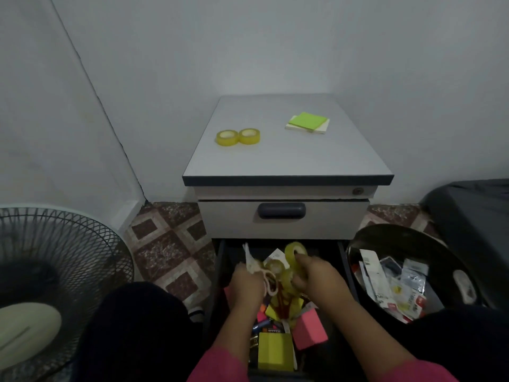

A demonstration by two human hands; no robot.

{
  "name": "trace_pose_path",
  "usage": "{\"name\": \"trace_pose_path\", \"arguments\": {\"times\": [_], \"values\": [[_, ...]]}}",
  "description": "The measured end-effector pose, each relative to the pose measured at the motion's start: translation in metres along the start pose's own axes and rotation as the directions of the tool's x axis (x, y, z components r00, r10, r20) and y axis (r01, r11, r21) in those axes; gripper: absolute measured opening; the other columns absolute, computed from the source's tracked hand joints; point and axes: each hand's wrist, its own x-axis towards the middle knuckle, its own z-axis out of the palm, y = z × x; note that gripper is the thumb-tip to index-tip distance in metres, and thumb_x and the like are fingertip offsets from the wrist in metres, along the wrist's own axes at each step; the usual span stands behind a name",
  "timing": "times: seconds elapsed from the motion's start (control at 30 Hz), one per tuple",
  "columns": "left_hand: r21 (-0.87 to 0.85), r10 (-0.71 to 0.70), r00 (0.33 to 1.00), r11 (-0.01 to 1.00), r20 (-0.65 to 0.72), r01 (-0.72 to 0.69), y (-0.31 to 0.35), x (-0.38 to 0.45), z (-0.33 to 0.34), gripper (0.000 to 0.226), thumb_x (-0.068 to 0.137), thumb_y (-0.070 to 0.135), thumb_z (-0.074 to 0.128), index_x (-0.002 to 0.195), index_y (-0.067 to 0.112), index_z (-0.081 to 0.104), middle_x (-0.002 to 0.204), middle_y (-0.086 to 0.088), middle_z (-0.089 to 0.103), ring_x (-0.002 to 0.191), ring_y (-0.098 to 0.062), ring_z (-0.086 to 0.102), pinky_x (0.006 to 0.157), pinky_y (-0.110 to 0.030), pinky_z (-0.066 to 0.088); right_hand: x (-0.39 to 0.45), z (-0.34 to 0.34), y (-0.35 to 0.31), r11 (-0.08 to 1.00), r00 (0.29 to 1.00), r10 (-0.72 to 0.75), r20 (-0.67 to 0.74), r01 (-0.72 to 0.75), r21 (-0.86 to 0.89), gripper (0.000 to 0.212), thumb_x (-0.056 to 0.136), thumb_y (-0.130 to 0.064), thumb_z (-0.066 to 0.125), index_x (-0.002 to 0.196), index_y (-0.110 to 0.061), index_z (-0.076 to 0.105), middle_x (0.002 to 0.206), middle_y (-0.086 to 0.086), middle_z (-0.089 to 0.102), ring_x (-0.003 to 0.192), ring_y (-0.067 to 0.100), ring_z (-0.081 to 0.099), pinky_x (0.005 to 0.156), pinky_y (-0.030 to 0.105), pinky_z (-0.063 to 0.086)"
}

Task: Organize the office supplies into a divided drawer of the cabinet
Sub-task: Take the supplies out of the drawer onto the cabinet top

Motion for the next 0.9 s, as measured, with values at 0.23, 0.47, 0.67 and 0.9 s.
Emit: {"name": "trace_pose_path", "arguments": {"times": [0.23, 0.47, 0.67, 0.9], "values": [[0.053, 0.629, 0.712, 0.760, -0.311, -0.648, 0.103, -0.031, -0.047, 0.014, 0.091, 0.030, 0.054, 0.081, 0.021, 0.052, 0.076, 0.006, 0.051, 0.078, -0.016, 0.047, 0.063, -0.033, 0.038, 0.007, -0.098, -0.061, 0.977, 0.912, -0.128, -0.390, 0.183, 0.108, 0.049, 0.087, -0.031, 0.060, 0.133, -0.020, 0.052, 0.099, 0.001, 0.058, 0.088, 0.016, 0.053, 0.070, 0.028, 0.042], [-0.061, 0.572, 0.770, 0.790, -0.283, -0.610, 0.200, 0.022, -0.093, 0.004, 0.085, 0.021, 0.058, 0.082, 0.020, 0.059, 0.080, 0.003, 0.061, 0.086, -0.024, 0.056, 0.072, -0.040, 0.047, 0.082, -0.166, -0.111, 0.991, 0.942, -0.083, -0.326, 0.111, 0.068, 0.050, 0.083, -0.034, 0.059, 0.131, -0.019, 0.055, 0.111, 0.008, 0.063, 0.108, 0.026, 0.056, 0.083, 0.034, 0.047], [0.024, 0.530, 0.837, 0.846, -0.136, -0.532, 0.243, 0.078, -0.104, 0.010, 0.077, 0.012, 0.060, 0.078, 0.002, 0.062, 0.076, -0.012, 0.063, 0.073, -0.029, 0.059, 0.064, -0.043, 0.047, 0.128, -0.165, -0.114, 1.000, 0.974, -0.009, -0.226, 0.002, -0.028, 0.043, 0.083, -0.042, 0.058, 0.120, -0.021, 0.060, 0.116, 0.004, 0.062, 0.106, 0.024, 0.057, 0.074, 0.029, 0.040], [-0.018, 0.511, 0.856, 0.858, -0.077, -0.513, 0.295, 0.143, -0.086, 0.018, 0.078, 0.009, 0.061, 0.064, 0.012, 0.051, 0.066, -0.002, 0.055, 0.063, -0.022, 0.052, 0.059, -0.031, 0.039, 0.150, -0.153, -0.101, 0.998, 0.951, -0.040, -0.306, 0.051, 0.029, 0.043, 0.083, -0.047, 0.053, 0.124, -0.035, 0.058, 0.115, -0.001, 0.064, 0.106, 0.022, 0.058, 0.079, 0.030, 0.041]]}}
